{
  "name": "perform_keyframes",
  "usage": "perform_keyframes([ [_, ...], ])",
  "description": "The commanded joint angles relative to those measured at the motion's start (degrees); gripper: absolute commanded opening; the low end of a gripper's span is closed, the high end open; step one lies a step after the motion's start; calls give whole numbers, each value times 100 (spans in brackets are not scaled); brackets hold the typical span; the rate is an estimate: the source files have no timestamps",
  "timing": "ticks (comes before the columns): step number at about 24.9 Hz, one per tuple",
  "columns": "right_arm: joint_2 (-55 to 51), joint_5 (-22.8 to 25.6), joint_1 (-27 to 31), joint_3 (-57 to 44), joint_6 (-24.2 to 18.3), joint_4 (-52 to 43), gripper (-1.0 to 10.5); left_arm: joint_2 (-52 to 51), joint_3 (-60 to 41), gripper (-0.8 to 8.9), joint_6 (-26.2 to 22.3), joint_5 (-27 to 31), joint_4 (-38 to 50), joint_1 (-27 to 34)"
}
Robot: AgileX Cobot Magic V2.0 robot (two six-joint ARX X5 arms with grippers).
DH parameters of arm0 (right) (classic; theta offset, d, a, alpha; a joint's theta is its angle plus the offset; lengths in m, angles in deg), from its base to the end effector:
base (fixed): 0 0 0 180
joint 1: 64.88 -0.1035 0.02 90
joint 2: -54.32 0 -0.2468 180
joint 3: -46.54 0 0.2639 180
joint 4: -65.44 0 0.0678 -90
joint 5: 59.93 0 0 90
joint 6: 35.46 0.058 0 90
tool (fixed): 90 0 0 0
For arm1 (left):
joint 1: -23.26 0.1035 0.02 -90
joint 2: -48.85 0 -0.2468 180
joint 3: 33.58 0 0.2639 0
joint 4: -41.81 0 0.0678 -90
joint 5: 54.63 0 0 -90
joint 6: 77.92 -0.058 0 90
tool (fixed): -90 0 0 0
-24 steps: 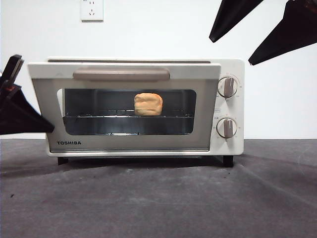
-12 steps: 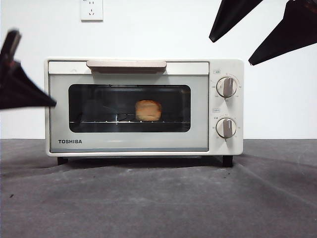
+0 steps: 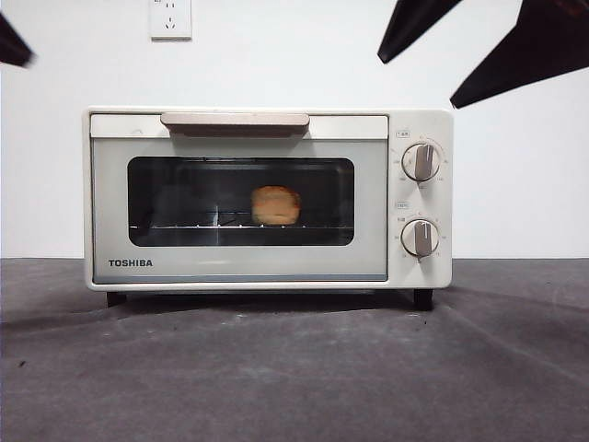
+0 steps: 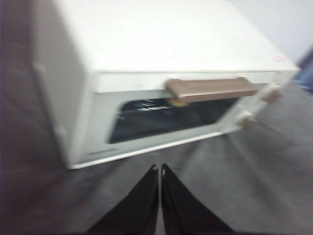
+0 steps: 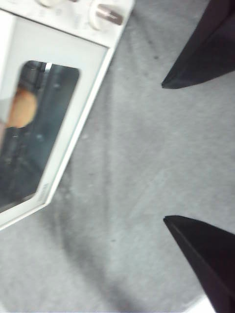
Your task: The left arm flap open the oven, the right arm pick bread and place it into oven, the left arm flap close the oven
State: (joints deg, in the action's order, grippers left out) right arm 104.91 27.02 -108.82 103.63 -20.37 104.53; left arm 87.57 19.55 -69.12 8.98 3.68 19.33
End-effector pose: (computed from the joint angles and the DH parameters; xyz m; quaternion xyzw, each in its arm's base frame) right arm 0.1645 0.1628 0.2563 0.0184 0.3109 0.3448 0.8855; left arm 0.1905 -0.0389 0.2754 -0.1124 0.2206 -0.2397 0.9387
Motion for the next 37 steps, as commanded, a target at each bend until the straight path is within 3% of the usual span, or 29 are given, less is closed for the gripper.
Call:
perform_keyframes([
  [1, 17, 9, -61, 50, 50, -205, 413, -509, 79, 16, -527, 323, -385, -11],
  [6, 24, 9, -61, 50, 50, -649, 394, -1088, 79, 16, -533, 363, -560, -11],
  [7, 24, 15, -61, 50, 48, -675, 297, -1113, 79, 16, -529, 363, -608, -11],
  [9, 24, 50, -61, 50, -22, -667, -4, -1113, 79, 16, -529, 363, -793, -11],
  [37, 24, 48, -61, 50, -72, -669, 8, -1113, 79, 16, -529, 363, -973, -11],
])
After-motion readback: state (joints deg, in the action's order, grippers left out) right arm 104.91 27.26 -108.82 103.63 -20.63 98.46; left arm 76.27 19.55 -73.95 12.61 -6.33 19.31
